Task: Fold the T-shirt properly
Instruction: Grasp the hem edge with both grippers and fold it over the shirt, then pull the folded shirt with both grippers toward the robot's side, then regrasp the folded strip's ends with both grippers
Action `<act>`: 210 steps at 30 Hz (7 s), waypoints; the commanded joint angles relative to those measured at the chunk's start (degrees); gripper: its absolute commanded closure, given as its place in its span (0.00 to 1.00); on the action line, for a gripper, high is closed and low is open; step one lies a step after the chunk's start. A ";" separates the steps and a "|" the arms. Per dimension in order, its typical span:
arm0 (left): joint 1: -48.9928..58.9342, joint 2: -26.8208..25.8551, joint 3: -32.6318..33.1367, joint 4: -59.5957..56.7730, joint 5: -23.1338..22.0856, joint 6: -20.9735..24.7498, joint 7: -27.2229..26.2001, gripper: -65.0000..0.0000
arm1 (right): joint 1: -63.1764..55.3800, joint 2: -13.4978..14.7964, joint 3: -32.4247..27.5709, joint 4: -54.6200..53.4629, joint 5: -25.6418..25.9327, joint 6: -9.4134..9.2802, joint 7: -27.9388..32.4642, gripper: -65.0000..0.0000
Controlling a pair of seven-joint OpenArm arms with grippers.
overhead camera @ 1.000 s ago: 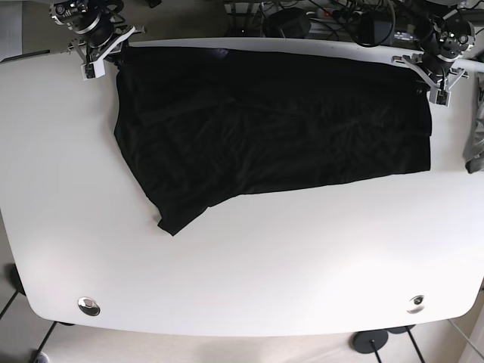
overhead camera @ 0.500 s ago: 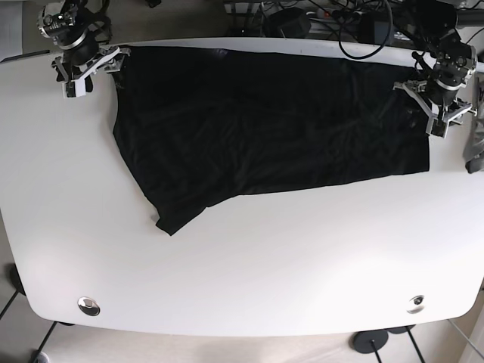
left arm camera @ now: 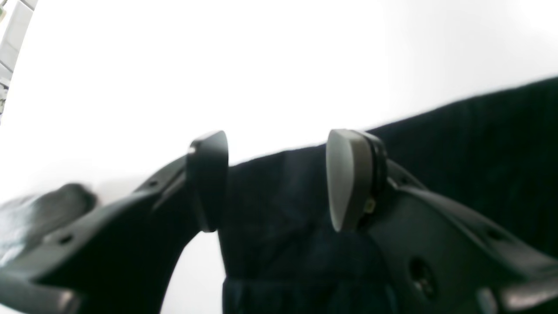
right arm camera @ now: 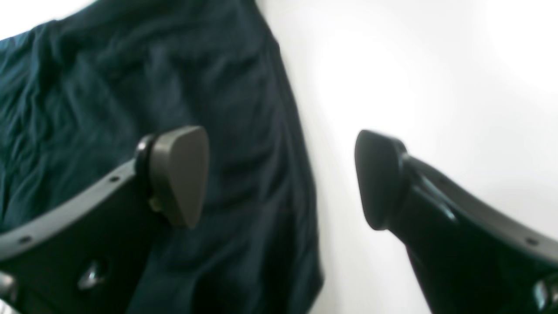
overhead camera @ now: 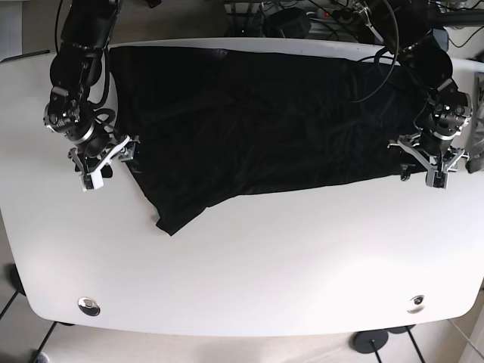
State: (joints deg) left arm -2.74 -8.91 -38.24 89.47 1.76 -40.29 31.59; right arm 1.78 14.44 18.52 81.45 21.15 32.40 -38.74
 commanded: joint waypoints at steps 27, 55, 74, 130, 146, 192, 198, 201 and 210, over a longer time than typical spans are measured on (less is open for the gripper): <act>-5.13 -5.47 2.68 -13.21 -0.92 18.54 -1.22 0.13 | 19.45 2.05 -19.53 -28.31 0.88 0.08 12.94 0.97; -2.31 -0.02 -0.31 -0.11 -1.10 0.29 -1.48 1.00 | 11.27 2.13 -9.78 -5.10 0.96 0.08 4.76 0.98; -1.26 -0.10 -5.06 1.30 -13.94 0.29 -1.57 1.00 | -2.79 0.73 -0.19 21.19 1.58 0.26 -8.16 0.98; 16.33 -6.08 -4.00 -4.50 -15.17 0.29 6.87 0.60 | -10.26 -8.77 -0.37 11.69 -0.53 6.15 -13.70 0.24; 16.33 -6.08 -5.06 -5.47 -15.25 0.29 6.87 0.60 | -20.20 -11.05 0.86 35.52 -0.36 6.15 -16.51 0.98; -0.99 -5.82 3.91 -18.83 -11.91 0.29 1.33 0.60 | -9.03 -3.40 5.43 -2.64 1.40 7.60 -4.64 0.96; -1.43 -5.73 0.22 -5.65 -12.00 0.29 10.91 0.59 | -9.39 -3.49 5.34 -2.64 1.49 7.60 -4.64 0.96; -1.70 -5.73 -1.45 -6.97 -11.74 0.29 10.91 0.43 | -9.47 -3.49 5.34 -2.64 1.49 7.60 -4.56 0.96; -4.16 -5.82 -1.19 -19.19 -12.00 0.29 10.56 0.34 | -9.56 -3.58 5.26 -2.64 1.49 7.60 -4.56 0.96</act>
State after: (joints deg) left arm -6.59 -13.87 -39.35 69.60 -10.09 -39.92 42.06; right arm -7.35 10.28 23.66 78.74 26.79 41.82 -40.03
